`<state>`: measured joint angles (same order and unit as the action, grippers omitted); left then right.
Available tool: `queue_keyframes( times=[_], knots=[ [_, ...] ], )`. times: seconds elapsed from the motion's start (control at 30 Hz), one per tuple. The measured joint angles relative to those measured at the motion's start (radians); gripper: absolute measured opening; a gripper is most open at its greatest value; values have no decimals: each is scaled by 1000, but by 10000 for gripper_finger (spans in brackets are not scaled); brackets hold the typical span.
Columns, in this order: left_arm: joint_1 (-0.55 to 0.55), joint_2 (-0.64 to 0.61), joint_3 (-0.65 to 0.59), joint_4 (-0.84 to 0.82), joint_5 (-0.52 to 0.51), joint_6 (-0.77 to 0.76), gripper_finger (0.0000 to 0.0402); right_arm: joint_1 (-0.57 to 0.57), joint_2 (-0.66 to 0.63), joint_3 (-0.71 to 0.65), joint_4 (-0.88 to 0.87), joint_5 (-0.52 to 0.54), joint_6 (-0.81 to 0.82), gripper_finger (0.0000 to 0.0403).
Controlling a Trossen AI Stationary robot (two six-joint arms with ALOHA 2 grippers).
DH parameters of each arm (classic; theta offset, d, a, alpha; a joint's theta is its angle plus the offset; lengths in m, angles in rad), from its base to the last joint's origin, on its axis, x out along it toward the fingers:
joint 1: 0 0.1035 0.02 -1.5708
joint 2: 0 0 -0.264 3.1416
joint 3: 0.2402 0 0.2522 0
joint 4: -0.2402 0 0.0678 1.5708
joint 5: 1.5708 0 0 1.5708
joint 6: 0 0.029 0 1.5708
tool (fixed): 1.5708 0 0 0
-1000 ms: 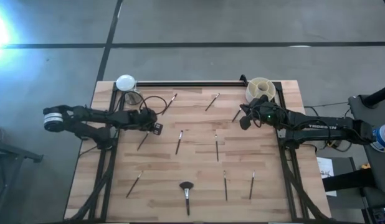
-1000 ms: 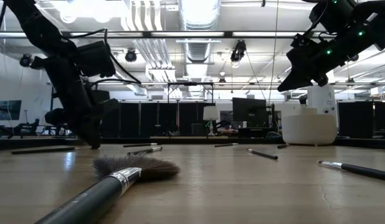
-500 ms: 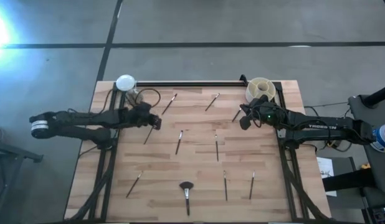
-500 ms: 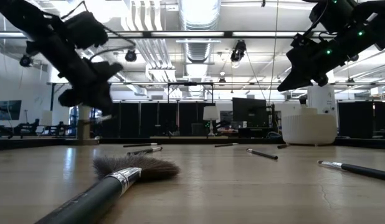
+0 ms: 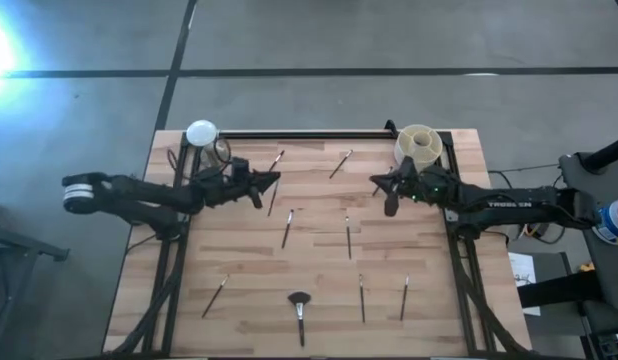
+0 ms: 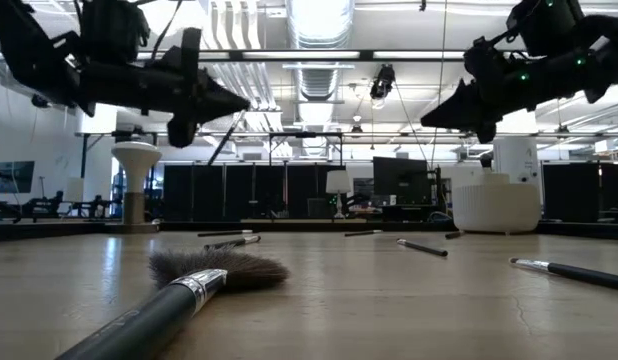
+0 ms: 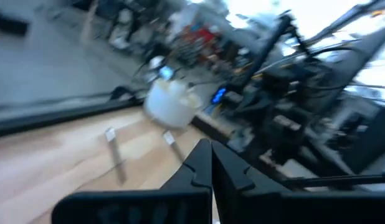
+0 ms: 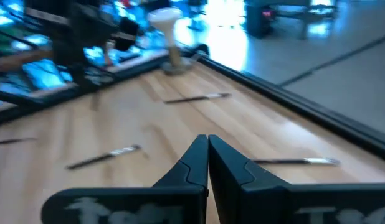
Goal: Pick & Place Makeup Brushes
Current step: Put the black blush brush into the white makeup holder
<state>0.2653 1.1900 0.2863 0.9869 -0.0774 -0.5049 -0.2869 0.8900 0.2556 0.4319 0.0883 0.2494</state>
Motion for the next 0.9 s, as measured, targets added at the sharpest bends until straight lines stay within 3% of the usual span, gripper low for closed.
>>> queue_keyframes(
  times=[0.2,0.43,0.7,0.9],
  knots=[
    [0,193,78,253,132,84,0,33,181,15,199,-45,62,8],
    [0,351,222,349,271,114,0,76,387,144,332,-103,66,18],
    [-1,404,319,352,336,142,0,80,528,337,334,-222,38,96],
    [-1,397,332,354,349,155,0,80,606,431,329,-232,24,148]
  ],
)
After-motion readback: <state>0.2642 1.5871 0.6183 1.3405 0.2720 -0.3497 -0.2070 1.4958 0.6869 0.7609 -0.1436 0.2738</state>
